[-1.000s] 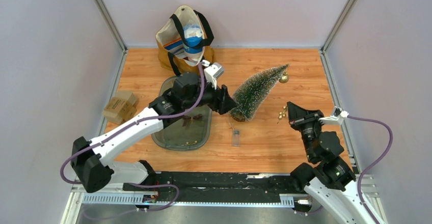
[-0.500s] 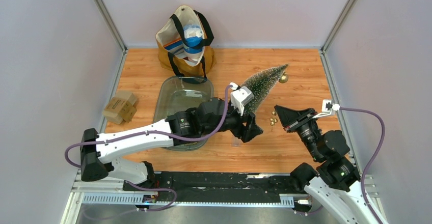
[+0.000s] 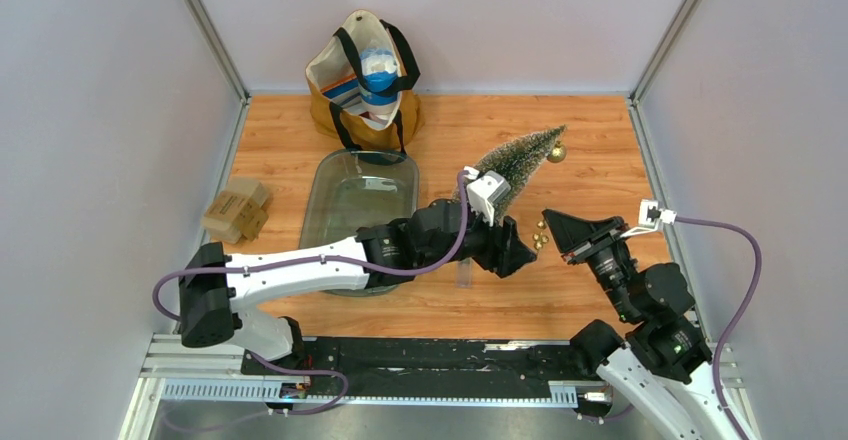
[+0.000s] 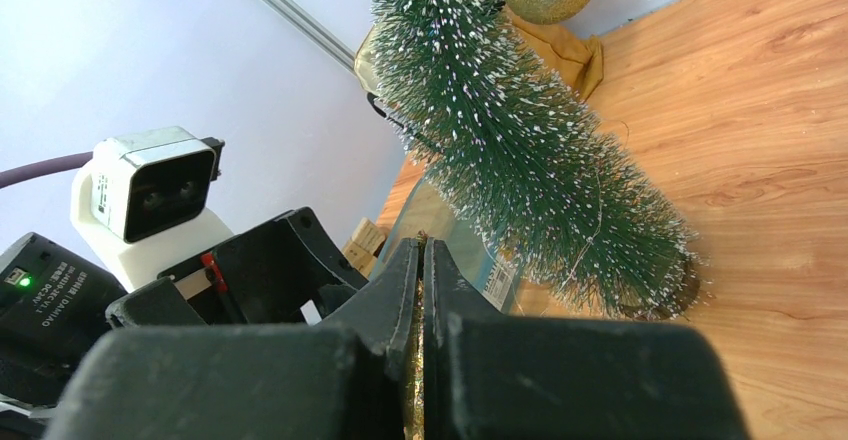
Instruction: Decorate the small christmas tree
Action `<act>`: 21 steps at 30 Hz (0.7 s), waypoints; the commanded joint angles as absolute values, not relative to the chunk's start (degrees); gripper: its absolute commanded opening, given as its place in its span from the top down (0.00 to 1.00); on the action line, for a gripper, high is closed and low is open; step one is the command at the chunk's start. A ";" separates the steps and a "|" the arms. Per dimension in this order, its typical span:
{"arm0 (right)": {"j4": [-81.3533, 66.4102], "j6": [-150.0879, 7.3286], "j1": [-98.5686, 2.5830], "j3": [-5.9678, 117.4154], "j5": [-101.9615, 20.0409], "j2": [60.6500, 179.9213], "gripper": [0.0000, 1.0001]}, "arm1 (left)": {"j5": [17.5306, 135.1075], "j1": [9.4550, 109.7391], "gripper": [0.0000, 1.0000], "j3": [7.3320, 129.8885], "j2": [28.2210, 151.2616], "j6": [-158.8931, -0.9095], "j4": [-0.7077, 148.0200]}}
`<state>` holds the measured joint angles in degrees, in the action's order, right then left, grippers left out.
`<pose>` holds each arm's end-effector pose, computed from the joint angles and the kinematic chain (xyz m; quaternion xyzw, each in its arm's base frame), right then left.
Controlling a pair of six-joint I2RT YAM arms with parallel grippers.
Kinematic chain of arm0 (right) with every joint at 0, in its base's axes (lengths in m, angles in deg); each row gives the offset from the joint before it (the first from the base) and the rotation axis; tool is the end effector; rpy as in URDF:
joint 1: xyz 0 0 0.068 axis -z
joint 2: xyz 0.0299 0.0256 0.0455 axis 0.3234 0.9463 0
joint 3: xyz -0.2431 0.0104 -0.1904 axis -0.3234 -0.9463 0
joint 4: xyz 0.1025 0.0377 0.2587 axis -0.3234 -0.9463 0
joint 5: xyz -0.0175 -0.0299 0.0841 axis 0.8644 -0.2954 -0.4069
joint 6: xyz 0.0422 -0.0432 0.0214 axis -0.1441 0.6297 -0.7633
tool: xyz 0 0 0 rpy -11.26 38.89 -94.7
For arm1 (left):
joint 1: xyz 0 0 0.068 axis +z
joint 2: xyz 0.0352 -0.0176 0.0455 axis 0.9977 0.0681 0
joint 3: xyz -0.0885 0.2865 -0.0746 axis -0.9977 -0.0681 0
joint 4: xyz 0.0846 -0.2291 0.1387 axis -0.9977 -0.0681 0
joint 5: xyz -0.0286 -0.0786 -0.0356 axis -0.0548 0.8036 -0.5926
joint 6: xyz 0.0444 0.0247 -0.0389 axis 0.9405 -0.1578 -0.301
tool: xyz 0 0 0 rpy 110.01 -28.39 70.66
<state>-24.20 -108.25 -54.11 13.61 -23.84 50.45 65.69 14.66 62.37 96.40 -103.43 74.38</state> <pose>0.0619 0.0338 0.3390 0.1103 0.6673 0.4237 0.6025 0.1199 -0.3504 0.3673 0.2323 0.7490 -0.4875 0.3839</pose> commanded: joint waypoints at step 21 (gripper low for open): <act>-22.78 -110.18 -54.55 13.75 -23.12 49.49 1.00 | 71.23 14.20 0.69 62.27 100.03 -106.82 84.82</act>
<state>-24.13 -109.78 -54.11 13.59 -23.34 50.08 71.22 14.55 61.83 100.11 -107.63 82.23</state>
